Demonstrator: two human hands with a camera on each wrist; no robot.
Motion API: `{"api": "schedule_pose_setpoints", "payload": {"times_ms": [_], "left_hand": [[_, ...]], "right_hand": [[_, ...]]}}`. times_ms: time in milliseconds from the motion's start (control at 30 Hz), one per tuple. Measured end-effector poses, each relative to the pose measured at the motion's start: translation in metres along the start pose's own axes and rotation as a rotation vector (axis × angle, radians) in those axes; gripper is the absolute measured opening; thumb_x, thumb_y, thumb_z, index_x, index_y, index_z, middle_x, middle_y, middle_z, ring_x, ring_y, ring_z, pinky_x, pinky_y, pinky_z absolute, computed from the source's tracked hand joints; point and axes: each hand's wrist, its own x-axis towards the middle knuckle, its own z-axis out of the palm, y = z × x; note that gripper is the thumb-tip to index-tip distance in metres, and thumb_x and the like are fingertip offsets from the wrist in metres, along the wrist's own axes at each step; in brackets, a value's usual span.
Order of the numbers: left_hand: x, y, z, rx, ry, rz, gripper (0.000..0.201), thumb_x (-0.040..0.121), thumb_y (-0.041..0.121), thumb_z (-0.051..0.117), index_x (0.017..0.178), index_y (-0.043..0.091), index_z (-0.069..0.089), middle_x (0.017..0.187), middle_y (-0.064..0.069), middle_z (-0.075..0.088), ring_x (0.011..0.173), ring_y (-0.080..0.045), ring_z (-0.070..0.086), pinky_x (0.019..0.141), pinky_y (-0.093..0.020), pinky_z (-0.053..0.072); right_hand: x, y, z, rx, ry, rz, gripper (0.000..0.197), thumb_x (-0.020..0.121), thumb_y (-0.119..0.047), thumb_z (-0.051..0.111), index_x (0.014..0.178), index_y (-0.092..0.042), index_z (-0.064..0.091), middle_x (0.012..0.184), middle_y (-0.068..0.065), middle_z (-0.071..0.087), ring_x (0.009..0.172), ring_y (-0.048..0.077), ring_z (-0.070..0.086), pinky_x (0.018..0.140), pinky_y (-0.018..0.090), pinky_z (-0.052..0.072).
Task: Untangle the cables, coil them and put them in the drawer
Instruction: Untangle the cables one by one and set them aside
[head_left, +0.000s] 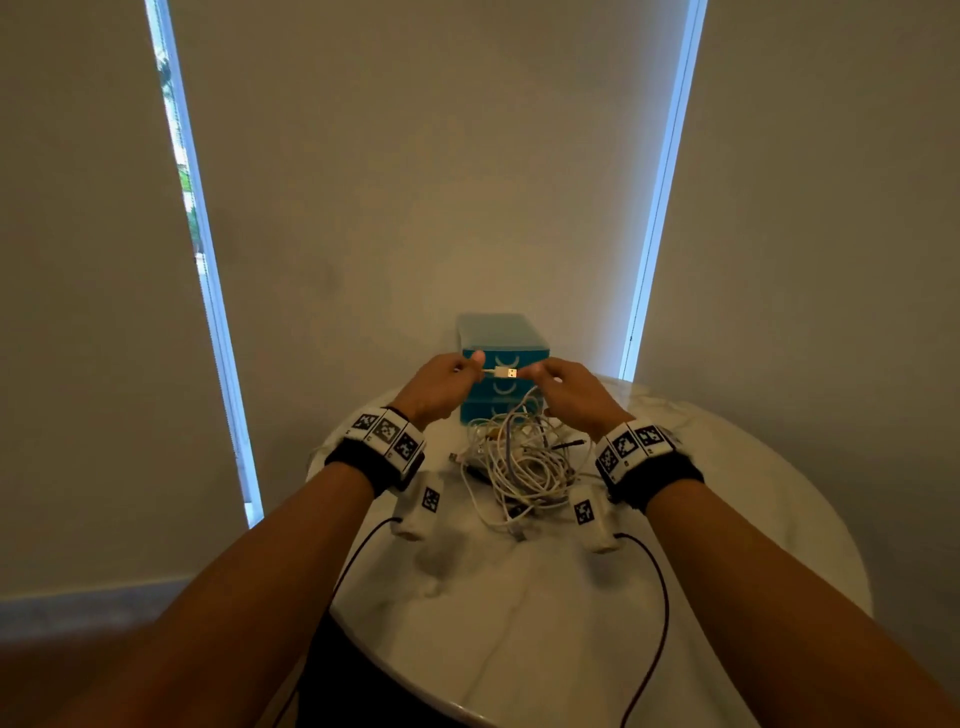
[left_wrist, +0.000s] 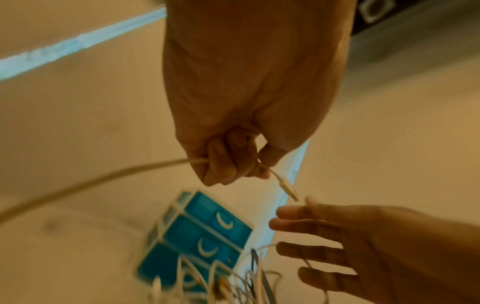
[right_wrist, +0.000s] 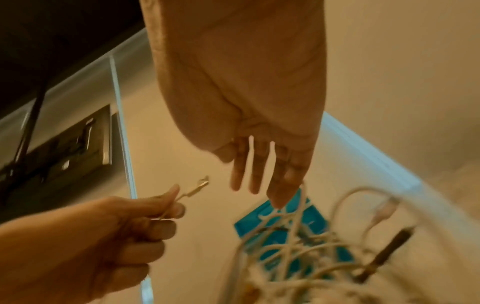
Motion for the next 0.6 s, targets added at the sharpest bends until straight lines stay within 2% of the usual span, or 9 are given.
{"api": "schedule_pose_setpoints", "payload": {"times_ms": [67, 133, 167, 233, 300, 367, 433, 500, 600], "left_hand": [[0.001, -0.009, 0.017, -0.062, -0.021, -0.042, 0.060, 0.103, 0.068, 0.047, 0.085, 0.012, 0.057, 0.066, -0.006, 0.041, 0.049, -0.015, 0.037, 0.045, -0.025, 0.032], [0.002, -0.016, 0.033, -0.014, -0.109, -0.030, 0.066, 0.096, 0.072, 0.059, 0.074, 0.009, 0.056, 0.061, -0.007, 0.042, 0.050, -0.016, 0.037, 0.049, -0.026, 0.032], [0.003, -0.020, 0.040, 0.047, -0.153, -0.027, 0.070, 0.093, 0.070, 0.065, 0.071, 0.004, 0.060, 0.061, -0.011, 0.049, 0.053, -0.016, 0.043, 0.053, -0.028, 0.036], [0.006, -0.029, 0.053, 0.146, -0.177, -0.055, 0.065, 0.088, 0.065, 0.075, 0.081, 0.000, 0.075, 0.077, -0.020, 0.070, 0.065, -0.017, 0.057, 0.062, -0.031, 0.043], [0.008, -0.032, 0.060, 0.189, -0.128, -0.082, 0.052, 0.088, 0.056, 0.080, 0.088, 0.004, 0.080, 0.087, -0.020, 0.075, 0.070, -0.018, 0.060, 0.064, -0.032, 0.043], [0.011, -0.029, 0.061, 0.217, -0.074, -0.078, 0.047, 0.089, 0.051, 0.080, 0.084, 0.005, 0.080, 0.080, -0.018, 0.073, 0.068, -0.018, 0.058, 0.061, -0.032, 0.041], [0.018, -0.019, 0.058, 0.257, -0.016, -0.049, 0.049, 0.091, 0.051, 0.077, 0.073, 0.006, 0.075, 0.071, -0.014, 0.068, 0.064, -0.020, 0.057, 0.059, -0.032, 0.040], [0.028, -0.004, 0.052, 0.272, 0.052, -0.021, 0.050, 0.094, 0.050, 0.074, 0.067, 0.009, 0.068, 0.065, -0.010, 0.062, 0.059, -0.020, 0.054, 0.056, -0.031, 0.039], [0.044, 0.019, 0.049, 0.088, 0.141, 0.034, 0.055, 0.098, 0.050, 0.072, 0.065, 0.006, 0.065, 0.058, -0.007, 0.050, 0.047, -0.012, 0.042, 0.043, -0.021, 0.030]], "right_hand": [[0.000, 0.016, -0.002, -0.145, -0.108, -0.043, 0.022, 0.105, -0.020, 0.061, 0.124, -0.024, 0.073, 0.128, 0.003, 0.072, 0.108, 0.021, 0.070, 0.095, 0.042, 0.059], [-0.001, 0.028, -0.001, -0.261, -0.154, -0.062, 0.027, 0.101, -0.016, 0.067, 0.127, -0.023, 0.071, 0.132, -0.001, 0.069, 0.114, 0.018, 0.066, 0.097, 0.036, 0.054], [-0.001, 0.034, -0.001, -0.268, -0.135, -0.060, 0.028, 0.100, -0.016, 0.069, 0.128, -0.022, 0.072, 0.132, -0.001, 0.069, 0.116, 0.019, 0.065, 0.096, 0.035, 0.053], [-0.002, 0.049, 0.000, -0.182, -0.069, -0.024, 0.030, 0.098, -0.017, 0.074, 0.127, -0.024, 0.072, 0.134, -0.002, 0.069, 0.114, 0.019, 0.067, 0.095, 0.038, 0.058], [-0.004, 0.065, 0.000, -0.066, 0.006, 0.022, 0.032, 0.094, -0.017, 0.079, 0.123, -0.026, 0.072, 0.131, -0.002, 0.070, 0.108, 0.017, 0.070, 0.091, 0.042, 0.064], [-0.008, 0.079, -0.001, 0.012, 0.080, 0.060, 0.037, 0.089, -0.015, 0.084, 0.123, -0.025, 0.072, 0.127, -0.005, 0.069, 0.105, 0.016, 0.070, 0.089, 0.042, 0.064], [-0.013, 0.088, -0.005, 0.076, 0.146, 0.097, 0.040, 0.087, -0.014, 0.085, 0.123, -0.025, 0.071, 0.126, -0.004, 0.066, 0.106, 0.018, 0.069, 0.088, 0.040, 0.064], [-0.015, 0.098, -0.008, 0.150, 0.180, 0.104, 0.032, 0.089, -0.018, 0.083, 0.117, -0.028, 0.074, 0.126, -0.003, 0.071, 0.103, 0.018, 0.072, 0.089, 0.039, 0.064], [-0.016, 0.104, -0.009, 0.250, 0.209, 0.106, 0.014, 0.094, -0.027, 0.079, 0.108, -0.031, 0.079, 0.112, -0.008, 0.078, 0.099, 0.014, 0.074, 0.096, 0.044, 0.062]]}}
